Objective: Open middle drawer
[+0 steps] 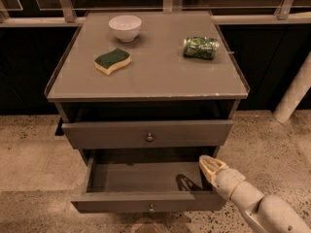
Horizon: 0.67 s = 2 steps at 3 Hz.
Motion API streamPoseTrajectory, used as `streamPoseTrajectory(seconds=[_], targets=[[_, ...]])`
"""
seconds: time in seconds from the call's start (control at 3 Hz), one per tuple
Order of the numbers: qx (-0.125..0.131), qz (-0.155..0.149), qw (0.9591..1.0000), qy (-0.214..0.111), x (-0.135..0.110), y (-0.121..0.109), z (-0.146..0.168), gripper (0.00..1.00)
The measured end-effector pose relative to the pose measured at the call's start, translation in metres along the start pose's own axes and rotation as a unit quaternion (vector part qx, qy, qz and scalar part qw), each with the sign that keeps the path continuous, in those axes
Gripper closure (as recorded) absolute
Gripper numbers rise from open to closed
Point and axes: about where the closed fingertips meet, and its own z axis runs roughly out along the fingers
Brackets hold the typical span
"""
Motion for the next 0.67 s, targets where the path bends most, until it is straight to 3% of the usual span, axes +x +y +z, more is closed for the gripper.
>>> streamPoseTrajectory(seconds=[0.33, 0.67], targets=[[0.002, -0.002, 0.9998, -0.017, -0.018, 0.0009, -0.0016, 0.81], [0.002, -0.002, 0.9999, -0.016, -0.0171, 0.001, -0.0015, 0.58]])
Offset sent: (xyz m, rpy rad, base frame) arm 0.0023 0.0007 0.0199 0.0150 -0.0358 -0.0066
